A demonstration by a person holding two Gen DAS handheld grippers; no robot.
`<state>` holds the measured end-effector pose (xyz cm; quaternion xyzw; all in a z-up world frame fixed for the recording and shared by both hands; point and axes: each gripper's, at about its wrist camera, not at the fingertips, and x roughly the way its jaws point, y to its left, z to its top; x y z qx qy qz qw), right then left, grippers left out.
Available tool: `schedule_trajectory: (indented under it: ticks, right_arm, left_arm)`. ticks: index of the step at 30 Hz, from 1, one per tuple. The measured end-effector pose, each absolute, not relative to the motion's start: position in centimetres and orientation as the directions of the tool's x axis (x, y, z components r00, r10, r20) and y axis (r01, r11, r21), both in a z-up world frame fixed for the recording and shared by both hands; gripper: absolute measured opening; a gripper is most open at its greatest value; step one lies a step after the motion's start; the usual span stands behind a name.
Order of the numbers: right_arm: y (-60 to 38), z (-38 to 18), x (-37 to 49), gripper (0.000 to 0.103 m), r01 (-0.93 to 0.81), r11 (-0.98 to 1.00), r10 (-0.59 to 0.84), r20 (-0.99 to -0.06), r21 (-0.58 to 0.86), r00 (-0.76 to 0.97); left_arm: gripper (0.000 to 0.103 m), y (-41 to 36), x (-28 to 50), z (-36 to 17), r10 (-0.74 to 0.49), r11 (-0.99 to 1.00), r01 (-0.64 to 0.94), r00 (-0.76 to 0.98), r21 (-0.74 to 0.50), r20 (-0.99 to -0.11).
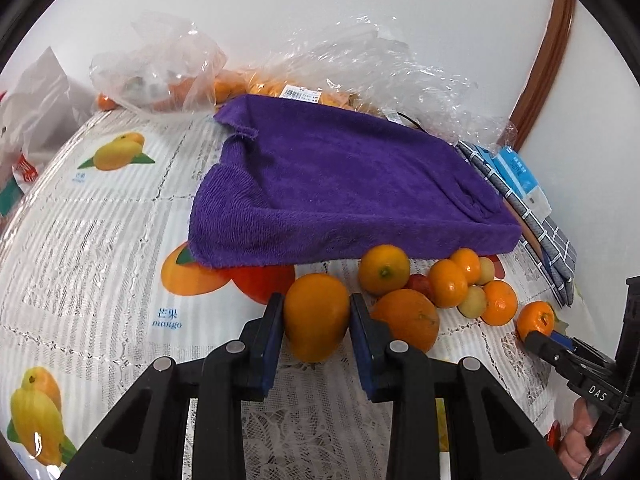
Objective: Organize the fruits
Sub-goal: 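Lift both held oranges and carry them over the purple towel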
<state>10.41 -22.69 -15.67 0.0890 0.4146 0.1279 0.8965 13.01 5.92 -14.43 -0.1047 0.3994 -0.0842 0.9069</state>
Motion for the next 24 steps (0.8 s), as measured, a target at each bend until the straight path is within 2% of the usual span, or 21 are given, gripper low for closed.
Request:
schedule_trajectory:
  ticks: [8,11,18,24]
  right_arm:
    - [-23.8,-15.8,11.4,0.052,-0.118,0.936,0.327,-0.702,0.331,0.633]
    - [-23.4,-15.6,11.6,0.043,-0.110,0.950,0.293,-0.711,0.292,0.639]
    - [-22.3,-14.8,10.1,0.043,-0.192,0.946,0.321,-0.674,0.261,0.666]
    - [-23.1,-14.4,9.5,0.043,-0.183,0.940,0.332,-0.641,0.289,0.692]
  left_arm:
    - [0.030,5.8,13.0,-14.5,-0.250,0.961,0.080,0.667,-0.266,-0.702]
    - [0.030,5.9,12.9,-14.5,-0.256,0.958,0.081,0.668,-0.275,-0.698]
    - [0.030,5.6,12.5,-14.1,-0.259,0.959,0.099,0.684,-0.265,-0.682]
    - [0.030,6.0,11.8,-13.2,-0.257,0.957,0.098,0.730,-0.274,-0.633]
